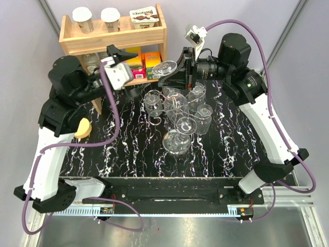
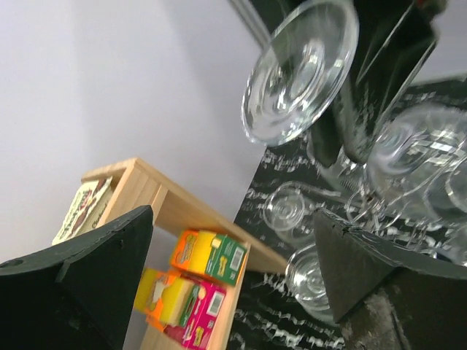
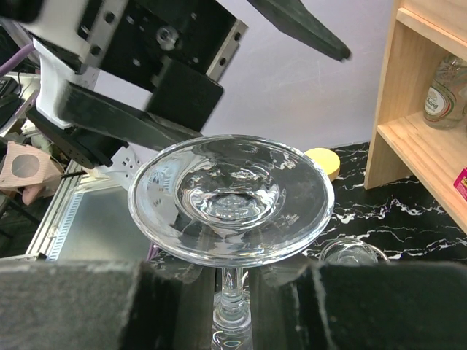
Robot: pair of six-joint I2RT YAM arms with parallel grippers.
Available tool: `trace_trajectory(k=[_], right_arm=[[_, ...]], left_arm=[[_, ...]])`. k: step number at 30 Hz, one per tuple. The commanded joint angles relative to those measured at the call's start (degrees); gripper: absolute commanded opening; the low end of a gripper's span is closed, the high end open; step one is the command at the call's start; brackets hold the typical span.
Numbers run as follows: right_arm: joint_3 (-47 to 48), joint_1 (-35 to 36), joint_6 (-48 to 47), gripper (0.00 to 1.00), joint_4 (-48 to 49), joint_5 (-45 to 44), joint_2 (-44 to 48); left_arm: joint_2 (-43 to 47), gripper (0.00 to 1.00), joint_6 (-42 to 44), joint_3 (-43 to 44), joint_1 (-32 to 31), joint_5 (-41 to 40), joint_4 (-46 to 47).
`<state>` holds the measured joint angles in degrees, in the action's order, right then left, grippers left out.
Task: Place the wine glass upside down on the wine glass rack
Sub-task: Turn the wine glass upside down at the wine rack.
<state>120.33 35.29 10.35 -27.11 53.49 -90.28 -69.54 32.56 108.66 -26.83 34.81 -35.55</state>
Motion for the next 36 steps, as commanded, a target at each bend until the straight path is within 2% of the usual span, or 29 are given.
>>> trace_trajectory(k=[1, 11, 16, 19, 24, 27, 30, 34, 36], right_arm=[[0.2, -0.2, 0.3, 0.0, 2.2, -0.7, 1.4], [-0.1, -0.3, 1.6, 0.0, 2.9, -0.6, 1.8], [1.6, -0.2, 3.1, 0.0, 4.1, 0.1, 0.7], [2.4, -0.2, 3.3, 0.0, 4.1, 0.2, 0.5], [2.3, -0.3, 3.2, 0.0, 4.3, 0.2, 1.0], [1.5, -0.2, 3.2, 0.0, 4.4, 0.8, 1.2], [0.9, -0.2, 3.5, 0.0, 4.9, 1.0, 1.4], [0.7, -0.3, 3.2, 0.0, 4.9, 1.1, 2.0], [1.3, -0.2, 1.6, 0.0, 3.6, 0.8, 2.3]], left_arm=[[-1.6, 0.93, 13.0, 2.7, -2.1, -9.8, -5.1], [-1.7, 0.85, 20.3, 5.2, -5.4, -18.1, -3.7], [2.2, 0.84, 26.1, 2.2, -6.8, -15.0, -2.2], [2.7, 0.84, 27.7, 1.6, -8.8, -16.1, -1.8], [3.6, 0.83, 30.3, 0.4, -10.7, -12.8, -2.1], [2.3, 0.77, 31.0, 2.0, -12.3, -11.2, -3.3], [0.5, 0.7, 33.7, 3.0, -15.3, -12.8, -4.2], [-1.2, 0.68, 33.5, 3.9, -17.9, -15.5, -4.3], [-1.6, 0.7, 28.3, 4.4, -17.9, -17.9, -2.4]])
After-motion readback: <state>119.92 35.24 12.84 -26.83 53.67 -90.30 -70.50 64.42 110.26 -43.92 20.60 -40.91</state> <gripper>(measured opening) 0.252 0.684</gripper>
